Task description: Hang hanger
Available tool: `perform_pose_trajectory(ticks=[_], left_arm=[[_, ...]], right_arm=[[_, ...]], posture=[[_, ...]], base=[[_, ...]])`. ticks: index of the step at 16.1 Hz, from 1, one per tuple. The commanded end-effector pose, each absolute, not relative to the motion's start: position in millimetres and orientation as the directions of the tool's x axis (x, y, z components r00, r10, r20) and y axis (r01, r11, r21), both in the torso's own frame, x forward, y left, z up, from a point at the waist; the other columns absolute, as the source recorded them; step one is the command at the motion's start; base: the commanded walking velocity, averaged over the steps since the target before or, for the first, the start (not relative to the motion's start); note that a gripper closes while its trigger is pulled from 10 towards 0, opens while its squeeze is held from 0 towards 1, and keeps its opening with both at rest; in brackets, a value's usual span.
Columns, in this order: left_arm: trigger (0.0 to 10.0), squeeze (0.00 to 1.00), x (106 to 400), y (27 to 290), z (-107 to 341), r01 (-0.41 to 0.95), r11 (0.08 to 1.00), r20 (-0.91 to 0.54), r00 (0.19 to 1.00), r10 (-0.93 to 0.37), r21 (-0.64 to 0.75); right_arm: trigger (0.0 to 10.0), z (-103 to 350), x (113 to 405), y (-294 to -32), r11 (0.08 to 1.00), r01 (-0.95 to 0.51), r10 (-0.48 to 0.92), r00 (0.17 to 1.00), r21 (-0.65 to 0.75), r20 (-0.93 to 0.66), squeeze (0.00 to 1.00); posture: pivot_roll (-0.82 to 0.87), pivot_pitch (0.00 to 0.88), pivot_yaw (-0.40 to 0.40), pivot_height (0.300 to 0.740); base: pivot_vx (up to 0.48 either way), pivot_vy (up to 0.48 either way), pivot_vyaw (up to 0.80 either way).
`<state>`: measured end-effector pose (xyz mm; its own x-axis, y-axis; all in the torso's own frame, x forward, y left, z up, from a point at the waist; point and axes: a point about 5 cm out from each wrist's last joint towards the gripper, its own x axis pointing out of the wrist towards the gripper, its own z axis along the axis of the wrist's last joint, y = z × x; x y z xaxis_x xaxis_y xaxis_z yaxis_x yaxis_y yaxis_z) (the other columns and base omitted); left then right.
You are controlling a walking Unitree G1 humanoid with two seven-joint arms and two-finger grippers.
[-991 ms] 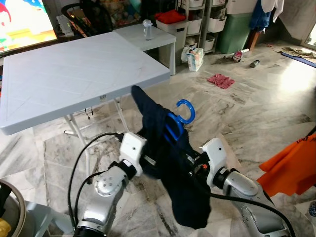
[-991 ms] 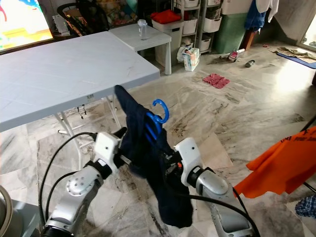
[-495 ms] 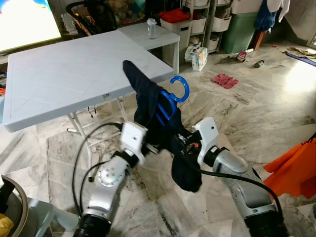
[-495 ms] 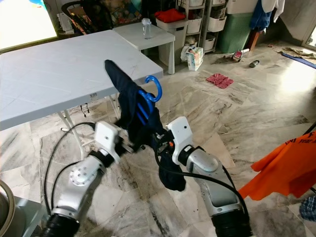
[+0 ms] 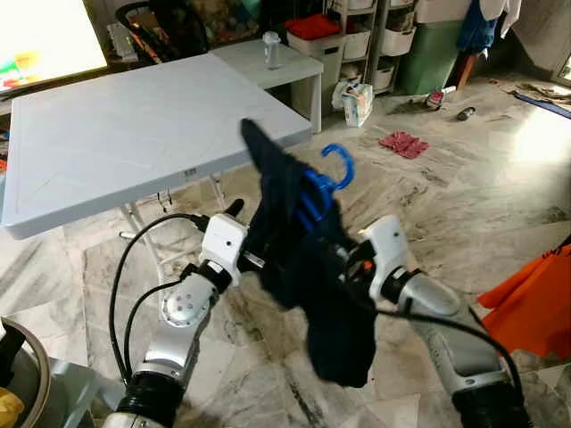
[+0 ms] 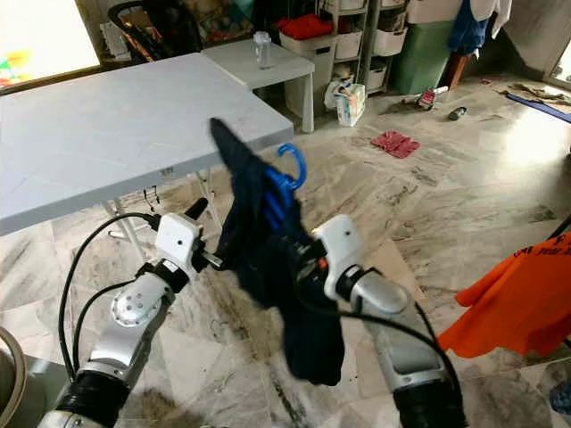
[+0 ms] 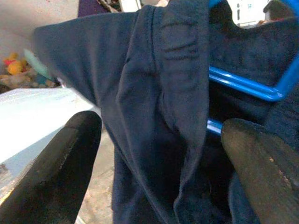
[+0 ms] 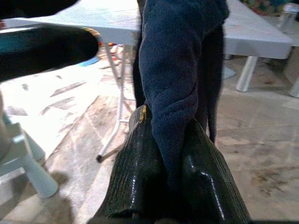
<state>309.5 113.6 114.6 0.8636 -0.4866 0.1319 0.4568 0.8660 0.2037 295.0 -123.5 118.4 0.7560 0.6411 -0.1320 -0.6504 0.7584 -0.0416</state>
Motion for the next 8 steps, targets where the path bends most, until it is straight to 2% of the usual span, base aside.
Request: perform_pose_trajectory(ticks=[1, 2, 3, 4, 5, 6, 7, 8], left_arm=[[10.0, 1.00, 313.0, 116.6, 113.3, 0.440, 0.869, 0.122, 0.872, -0.474, 0.226], [10.0, 0.87, 313.7, 116.9, 111.6, 0.433, 0.871, 0.117, 0.877, -0.467, 0.231], [10.0, 0.16, 314.1, 117.0, 111.2, 0.426, 0.875, 0.118, 0.880, -0.460, 0.229], [10.0, 0.16, 314.7, 117.1, 110.8, 0.421, 0.878, 0.121, 0.882, -0.455, 0.228], [10.0, 0.00, 315.0, 113.2, 107.6, 0.436, 0.871, 0.120, 0.875, -0.469, 0.227], [10.0, 0.00, 314.9, 111.8, 106.7, 0.439, 0.870, 0.120, 0.873, -0.472, 0.225], [7.8, 0.00, 315.9, 111.4, 107.3, 0.432, 0.873, 0.127, 0.876, -0.466, 0.224], [4.6, 0.00, 317.6, 112.1, 107.8, 0.429, 0.875, 0.127, 0.877, -0.463, 0.227]], right_arm=[[10.0, 135.1, 293.8, -118.7, 0.733, -0.678, 0.676, 0.735, -0.055, -0.061, 0.00], [10.0, 137.0, 292.1, -119.3, 0.726, -0.686, 0.683, 0.728, -0.050, -0.058, 0.00], [10.0, 138.0, 290.0, -119.4, 0.716, -0.696, 0.694, 0.718, -0.048, -0.058, 0.00], [10.0, 138.5, 288.6, -119.5, 0.709, -0.703, 0.701, 0.711, -0.047, -0.059, 0.00], [10.0, 141.9, 284.7, -122.1, 0.705, -0.709, 0.708, 0.705, -0.022, -0.051, 0.00], [10.0, 143.9, 282.3, -122.4, 0.694, -0.720, 0.719, 0.693, -0.015, -0.052, 0.00], [10.0, 146.1, 278.6, -122.5, 0.676, -0.737, 0.735, 0.676, -0.021, -0.057, 0.00], [10.0, 150.0, 274.7, -122.1, 0.660, -0.751, 0.751, 0.659, 0.013, -0.047, 0.00]], posture=[[-0.04, 0.000, 0.012, 0.740], [-0.04, 0.000, 0.012, 0.740], [-0.05, 0.000, 0.014, 0.740], [-0.05, 0.000, 0.013, 0.740], [-0.05, 0.000, 0.015, 0.740], [-0.05, 0.000, 0.017, 0.740], [-0.05, 0.000, 0.017, 0.740], [-0.05, 0.000, 0.018, 0.740]], base=[[0.000, 0.000, 0.00], [0.000, 0.000, 0.00], [0.000, 0.000, 0.00], [0.000, 0.000, 0.00], [0.000, 0.000, 0.00], [0.000, 0.000, 0.00], [0.000, 0.000, 0.00], [0.000, 0.000, 0.00]])
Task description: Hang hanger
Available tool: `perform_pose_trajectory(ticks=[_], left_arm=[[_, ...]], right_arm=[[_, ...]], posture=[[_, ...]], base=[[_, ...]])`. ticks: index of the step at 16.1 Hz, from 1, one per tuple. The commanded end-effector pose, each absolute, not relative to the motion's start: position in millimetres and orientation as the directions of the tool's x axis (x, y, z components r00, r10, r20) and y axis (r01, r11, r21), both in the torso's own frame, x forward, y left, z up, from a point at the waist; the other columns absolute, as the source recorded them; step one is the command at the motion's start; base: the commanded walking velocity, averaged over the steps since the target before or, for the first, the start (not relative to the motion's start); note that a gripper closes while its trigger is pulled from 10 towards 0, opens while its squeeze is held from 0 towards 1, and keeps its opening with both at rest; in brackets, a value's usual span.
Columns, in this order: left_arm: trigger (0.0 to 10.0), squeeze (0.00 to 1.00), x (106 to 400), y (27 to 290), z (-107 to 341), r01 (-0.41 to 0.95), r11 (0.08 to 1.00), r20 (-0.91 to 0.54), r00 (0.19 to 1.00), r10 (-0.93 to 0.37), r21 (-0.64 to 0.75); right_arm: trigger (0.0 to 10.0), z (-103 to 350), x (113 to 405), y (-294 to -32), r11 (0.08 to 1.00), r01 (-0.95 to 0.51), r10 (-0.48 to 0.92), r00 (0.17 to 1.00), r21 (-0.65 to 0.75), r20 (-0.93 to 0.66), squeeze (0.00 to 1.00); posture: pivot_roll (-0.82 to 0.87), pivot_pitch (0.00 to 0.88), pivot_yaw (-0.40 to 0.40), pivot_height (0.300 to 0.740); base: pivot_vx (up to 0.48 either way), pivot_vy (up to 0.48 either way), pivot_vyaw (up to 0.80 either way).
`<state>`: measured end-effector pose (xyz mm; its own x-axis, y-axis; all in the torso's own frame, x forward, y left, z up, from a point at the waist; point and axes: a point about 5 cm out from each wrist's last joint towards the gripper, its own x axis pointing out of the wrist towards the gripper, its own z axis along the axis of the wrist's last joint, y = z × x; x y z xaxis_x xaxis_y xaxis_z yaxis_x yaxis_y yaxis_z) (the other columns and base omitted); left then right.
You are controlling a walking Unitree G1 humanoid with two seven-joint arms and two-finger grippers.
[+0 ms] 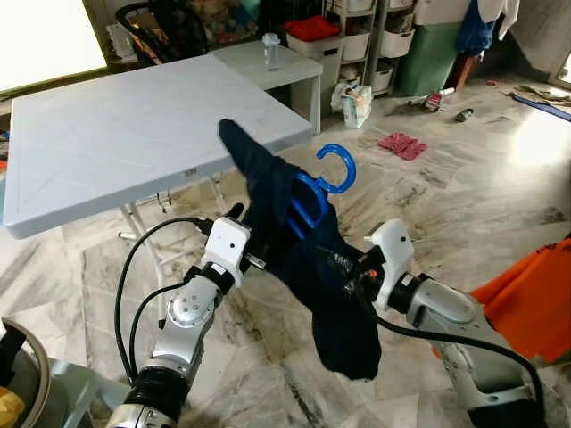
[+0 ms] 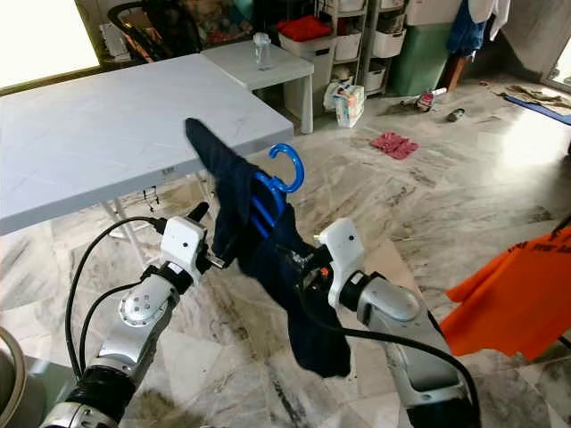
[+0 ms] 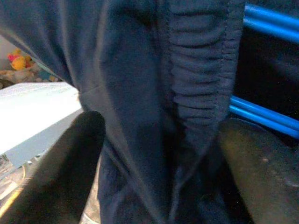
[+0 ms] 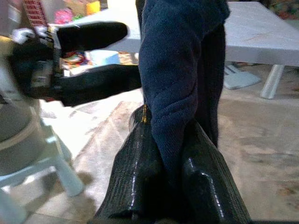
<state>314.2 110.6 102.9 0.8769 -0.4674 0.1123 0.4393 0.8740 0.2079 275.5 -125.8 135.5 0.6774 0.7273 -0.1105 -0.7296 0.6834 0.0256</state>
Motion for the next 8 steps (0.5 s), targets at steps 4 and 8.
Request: perform_pose_trajectory(ticks=[4, 8], left_arm=[[3.4, 0.00, 321.7, 117.2, 106.9, 0.401, 0.887, 0.137, 0.889, -0.437, 0.230], [0.0, 0.00, 324.7, 116.1, 106.9, 0.399, 0.886, 0.135, 0.890, -0.436, 0.236]], right_arm=[[10.0, 174.1, 263.1, -125.2, 0.602, -0.798, 0.798, 0.602, 0.013, -0.024, 0.00], [10.0, 175.9, 259.3, -129.1, 0.595, -0.803, 0.802, 0.594, 0.000, -0.056, 0.00]], posture=[[-0.07, 0.000, 0.033, 0.740], [-0.08, 0.000, 0.037, 0.740]], base=[[0.000, 0.000, 0.00], [0.000, 0.000, 0.00]])
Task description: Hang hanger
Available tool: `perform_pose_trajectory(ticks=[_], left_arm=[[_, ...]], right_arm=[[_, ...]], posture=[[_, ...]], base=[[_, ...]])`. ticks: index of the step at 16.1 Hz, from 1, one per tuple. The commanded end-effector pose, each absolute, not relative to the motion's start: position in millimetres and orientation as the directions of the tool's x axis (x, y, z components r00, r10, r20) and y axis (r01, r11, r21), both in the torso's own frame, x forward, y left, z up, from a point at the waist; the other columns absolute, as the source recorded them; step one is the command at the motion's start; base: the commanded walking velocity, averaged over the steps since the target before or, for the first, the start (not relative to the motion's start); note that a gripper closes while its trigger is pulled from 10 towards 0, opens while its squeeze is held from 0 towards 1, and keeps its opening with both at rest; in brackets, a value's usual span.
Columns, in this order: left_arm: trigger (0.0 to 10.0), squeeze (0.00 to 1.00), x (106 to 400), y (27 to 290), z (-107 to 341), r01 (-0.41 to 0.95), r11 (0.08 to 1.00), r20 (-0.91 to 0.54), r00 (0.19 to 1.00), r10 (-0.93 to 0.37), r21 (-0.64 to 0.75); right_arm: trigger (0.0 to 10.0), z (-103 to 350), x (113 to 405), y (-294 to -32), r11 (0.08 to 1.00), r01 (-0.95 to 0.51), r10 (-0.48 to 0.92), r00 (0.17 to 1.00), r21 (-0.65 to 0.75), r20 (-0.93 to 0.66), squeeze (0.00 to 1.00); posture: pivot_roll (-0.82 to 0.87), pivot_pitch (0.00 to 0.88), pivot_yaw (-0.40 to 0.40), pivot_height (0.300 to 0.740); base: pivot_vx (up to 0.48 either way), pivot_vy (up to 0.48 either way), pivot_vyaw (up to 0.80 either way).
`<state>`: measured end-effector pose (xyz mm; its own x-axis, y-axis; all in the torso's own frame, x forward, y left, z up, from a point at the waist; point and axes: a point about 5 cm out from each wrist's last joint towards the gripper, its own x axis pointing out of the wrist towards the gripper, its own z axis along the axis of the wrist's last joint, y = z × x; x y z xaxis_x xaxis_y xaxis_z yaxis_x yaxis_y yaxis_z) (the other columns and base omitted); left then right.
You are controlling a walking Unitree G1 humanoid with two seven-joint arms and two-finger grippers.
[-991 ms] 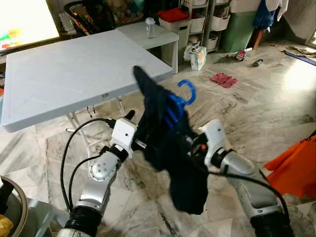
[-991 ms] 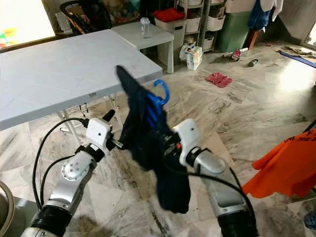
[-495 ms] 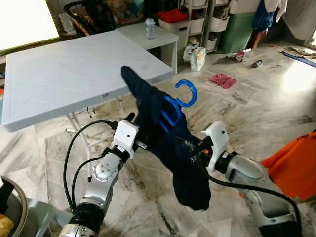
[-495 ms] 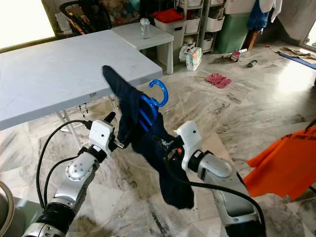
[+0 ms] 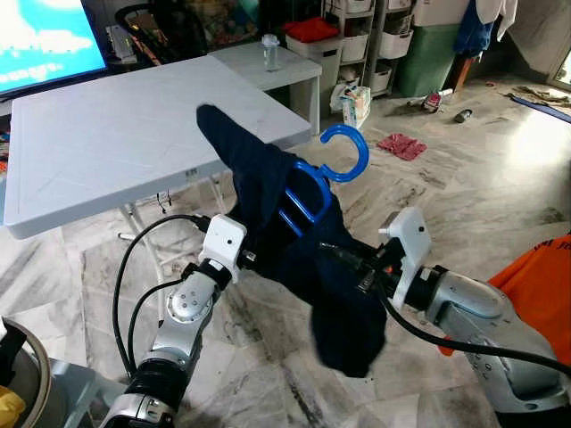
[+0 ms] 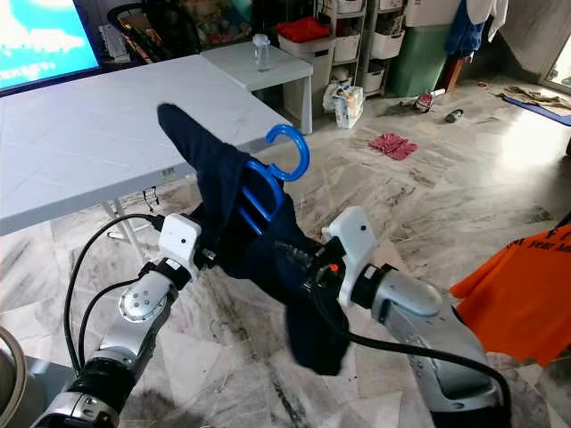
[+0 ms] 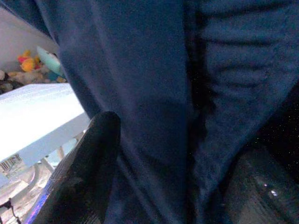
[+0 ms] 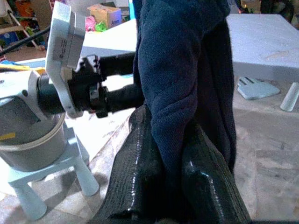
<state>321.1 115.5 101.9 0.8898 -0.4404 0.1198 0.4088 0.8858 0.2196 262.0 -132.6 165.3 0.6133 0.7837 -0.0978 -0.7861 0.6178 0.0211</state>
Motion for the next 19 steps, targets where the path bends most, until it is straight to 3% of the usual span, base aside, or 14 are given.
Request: perform_pose_trajectory(ticks=[1, 6, 12, 17, 19], left_arm=[[0.0, 0.00, 325.3, 117.2, 107.1, 0.392, 0.888, 0.136, 0.892, -0.430, 0.239], [0.0, 0.00, 332.3, 134.8, 110.9, 0.317, 0.917, 0.149, 0.922, -0.358, 0.243], [0.0, 0.00, 332.7, 148.0, 110.7, 0.235, 0.933, 0.161, 0.945, -0.285, 0.274], [0.0, 0.00, 332.6, 150.4, 111.2, 0.193, 0.945, 0.176, 0.954, -0.244, 0.262], [0.0, 0.00, 332.3, 147.5, 113.4, 0.209, 0.944, 0.186, 0.947, -0.260, 0.257]], right_arm=[[10.0, 175.5, 256.7, -128.9, 0.579, -0.815, 0.814, 0.578, 0.001, -0.066, 0.00], [10.0, 171.2, 258.0, -138.3, 0.591, -0.806, 0.799, 0.588, -0.019, -0.125, 0.00], [10.0, 144.7, 246.1, -150.6, 0.527, -0.848, 0.798, 0.519, -0.063, -0.306, 0.00], [10.0, 138.7, 264.0, -179.0, 0.592, -0.772, 0.667, 0.630, -0.231, -0.397, 0.00], [10.0, 132.9, 263.9, -192.8, 0.576, -0.766, 0.624, 0.638, -0.286, -0.451, 0.00]], posture=[[-0.08, 0.000, 0.035, 0.740], [-0.07, 0.000, 0.028, 0.740], [-0.06, 0.000, 0.016, 0.740], [-0.07, 0.000, 0.013, 0.740], [-0.07, 0.000, 0.014, 0.740]], base=[[0.000, 0.000, 0.00], [0.000, 0.000, 0.00], [0.000, 0.000, 0.00], [0.000, 0.000, 0.00], [0.000, 0.000, 0.00]])
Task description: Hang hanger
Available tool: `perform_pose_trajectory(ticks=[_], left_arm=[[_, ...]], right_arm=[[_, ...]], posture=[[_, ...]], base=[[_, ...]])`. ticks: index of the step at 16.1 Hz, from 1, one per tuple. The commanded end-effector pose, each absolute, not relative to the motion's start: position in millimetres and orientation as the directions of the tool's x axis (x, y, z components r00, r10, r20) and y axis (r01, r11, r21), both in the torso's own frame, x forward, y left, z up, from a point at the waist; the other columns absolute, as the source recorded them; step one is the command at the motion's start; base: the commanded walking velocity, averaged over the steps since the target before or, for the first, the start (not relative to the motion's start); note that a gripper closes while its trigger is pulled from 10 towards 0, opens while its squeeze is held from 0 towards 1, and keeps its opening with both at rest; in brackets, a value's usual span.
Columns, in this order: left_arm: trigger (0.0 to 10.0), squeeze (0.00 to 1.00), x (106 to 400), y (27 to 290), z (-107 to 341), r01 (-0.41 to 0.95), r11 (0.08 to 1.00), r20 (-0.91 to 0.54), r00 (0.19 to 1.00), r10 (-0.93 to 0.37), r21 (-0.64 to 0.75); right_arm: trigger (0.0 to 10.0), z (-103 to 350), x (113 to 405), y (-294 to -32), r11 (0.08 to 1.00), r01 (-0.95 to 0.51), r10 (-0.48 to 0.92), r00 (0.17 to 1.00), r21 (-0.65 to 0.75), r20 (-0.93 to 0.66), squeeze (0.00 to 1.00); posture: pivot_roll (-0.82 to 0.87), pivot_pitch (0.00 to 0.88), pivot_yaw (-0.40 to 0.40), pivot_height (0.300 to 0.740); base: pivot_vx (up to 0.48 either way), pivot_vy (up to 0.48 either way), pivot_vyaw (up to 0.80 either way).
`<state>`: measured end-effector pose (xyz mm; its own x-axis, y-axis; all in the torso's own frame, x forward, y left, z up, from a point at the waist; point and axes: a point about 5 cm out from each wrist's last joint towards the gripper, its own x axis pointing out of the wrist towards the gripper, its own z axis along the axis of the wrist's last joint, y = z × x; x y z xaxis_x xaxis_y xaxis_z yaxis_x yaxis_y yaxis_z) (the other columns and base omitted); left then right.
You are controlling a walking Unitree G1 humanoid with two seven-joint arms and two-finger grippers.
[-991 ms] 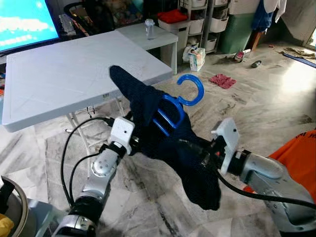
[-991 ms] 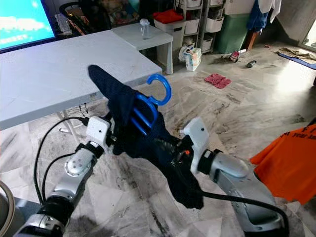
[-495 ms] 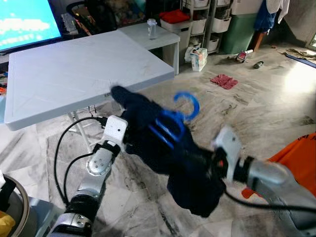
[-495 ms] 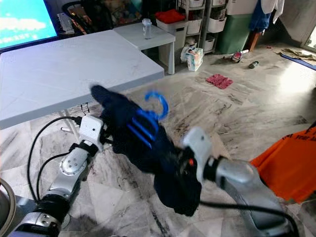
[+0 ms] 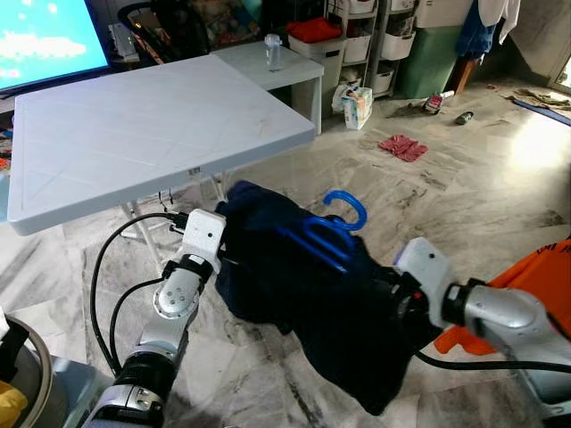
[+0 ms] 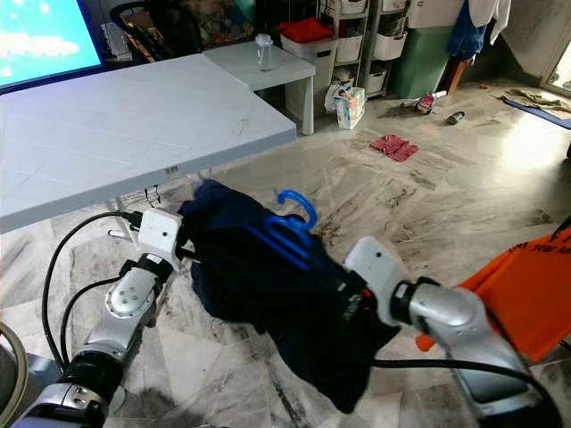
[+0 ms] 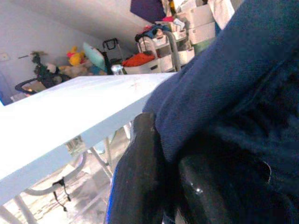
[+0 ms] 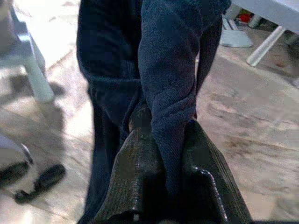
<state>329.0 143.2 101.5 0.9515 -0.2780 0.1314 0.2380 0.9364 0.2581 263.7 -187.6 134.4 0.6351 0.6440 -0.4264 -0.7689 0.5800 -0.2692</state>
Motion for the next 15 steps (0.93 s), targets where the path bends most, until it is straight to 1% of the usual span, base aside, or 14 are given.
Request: perform_pose_trajectory(ticks=[1, 2, 3, 4, 5, 6, 7, 8, 9, 10, 11, 13, 14, 15], left_arm=[[0.0, 0.00, 333.6, 147.7, 116.5, 0.205, 0.946, 0.196, 0.946, -0.257, 0.253], [0.0, 0.00, 334.2, 148.2, 116.8, 0.203, 0.947, 0.194, 0.948, -0.254, 0.248], [0.0, 0.00, 335.8, 150.9, 116.2, 0.191, 0.955, 0.185, 0.954, -0.235, 0.228], [0.0, 0.00, 336.6, 153.1, 115.9, 0.179, 0.961, 0.180, 0.959, -0.218, 0.212], [0.0, 0.00, 337.5, 155.1, 115.9, 0.171, 0.967, 0.173, 0.963, -0.204, 0.189], [0.0, 0.00, 337.9, 155.5, 116.7, 0.170, 0.969, 0.173, 0.964, -0.201, 0.179], [0.0, 0.00, 338.8, 154.8, 117.2, 0.178, 0.970, 0.164, 0.965, -0.204, 0.163], [0.0, 0.00, 339.7, 151.2, 114.9, 0.203, 0.970, 0.135, 0.966, -0.220, 0.132], [0.0, 0.00, 340.1, 147.9, 111.7, 0.216, 0.972, 0.111, 0.968, -0.226, 0.093], [0.0, 0.00, 341.4, 137.1, 102.7, 0.263, 0.965, 0.028, 0.965, -0.262, -0.021], [0.0, 0.00, 340.7, 132.5, 100.3, 0.291, 0.956, 0.007, 0.957, -0.291, -0.019], [0.0, 0.00, 333.6, 111.9, 92.9, 0.417, 0.908, -0.047, 0.907, -0.418, -0.034], [0.0, 0.00, 328.6, 101.4, 91.1, 0.473, 0.879, -0.070, 0.876, -0.477, -0.064], [0.0, 0.00, 325.5, 92.6, 97.0, 0.513, 0.853, -0.049, 0.853, -0.519, -0.099]], right_arm=[[10.0, 131.7, 261.9, -199.3, 0.554, -0.775, 0.619, 0.627, -0.303, -0.473, 0.00], [10.0, 132.9, 260.3, -202.1, 0.543, -0.785, 0.627, 0.616, -0.299, -0.478, 0.00], [10.0, 137.9, 254.9, -208.5, 0.507, -0.815, 0.655, 0.576, -0.281, -0.489, 0.00], [10.0, 141.6, 251.4, -215.0, 0.493, -0.829, 0.663, 0.555, -0.266, -0.503, 0.00], [10.0, 147.0, 243.5, -225.7, 0.463, -0.853, 0.667, 0.513, -0.239, -0.540, 0.00], [10.0, 149.4, 239.1, -232.8, 0.446, -0.862, 0.657, 0.498, -0.240, -0.566, 0.00], [10.0, 152.2, 238.6, -246.0, 0.440, -0.848, 0.602, 0.522, -0.295, -0.604, 0.00], [10.0, 154.7, 244.0, -257.9, 0.418, -0.812, 0.522, 0.581, -0.407, -0.624, 0.00], [10.0, 155.4, 245.7, -257.2, 0.403, -0.806, 0.513, 0.591, -0.434, -0.622, 0.00], [10.0, 154.4, 254.2, -249.2, 0.355, -0.764, 0.476, 0.644, -0.539, -0.599, 0.00], [10.0, 154.8, 258.7, -245.3, 0.362, -0.738, 0.471, 0.672, -0.569, -0.572, 0.00], [10.0, 151.5, 273.7, -227.2, 0.440, -0.667, 0.470, 0.742, -0.602, -0.478, 0.00], [10.0, 141.1, 276.6, -220.0, 0.416, -0.668, 0.464, 0.740, -0.618, -0.487, 0.00], [10.0, 129.7, 276.4, -215.8, 0.373, -0.681, 0.453, 0.727, -0.630, -0.517, 0.00]], posture=[[-0.07, 0.000, 0.014, 0.740], [-0.07, 0.000, 0.015, 0.740], [-0.07, 0.000, 0.017, 0.740], [-0.07, 0.000, 0.017, 0.740], [-0.07, 0.000, 0.015, 0.740], [-0.07, 0.000, 0.015, 0.740], [-0.07, 0.000, 0.018, 0.740], [-0.08, 0.000, 0.021, 0.740], [-0.08, 0.000, 0.023, 0.740], [-0.09, 0.000, 0.030, 0.740], [-0.08, 0.000, 0.029, 0.740], [-0.08, 0.000, 0.032, 0.740], [-0.08, 0.000, 0.032, 0.740], [-0.07, 0.000, 0.028, 0.740]], base=[[0.000, 0.000, 0.00], [0.000, 0.000, 0.00], [0.000, 0.000, 0.00], [0.000, 0.000, 0.00], [0.000, 0.000, 0.00], [0.000, 0.000, 0.00], [0.000, 0.000, 0.00], [0.000, 0.000, 0.00], [0.000, 0.000, 0.00], [0.000, 0.000, 0.00], [0.000, 0.000, 0.00], [0.000, 0.000, 0.00], [0.000, 0.000, 0.00], [0.000, 0.000, 0.00]])
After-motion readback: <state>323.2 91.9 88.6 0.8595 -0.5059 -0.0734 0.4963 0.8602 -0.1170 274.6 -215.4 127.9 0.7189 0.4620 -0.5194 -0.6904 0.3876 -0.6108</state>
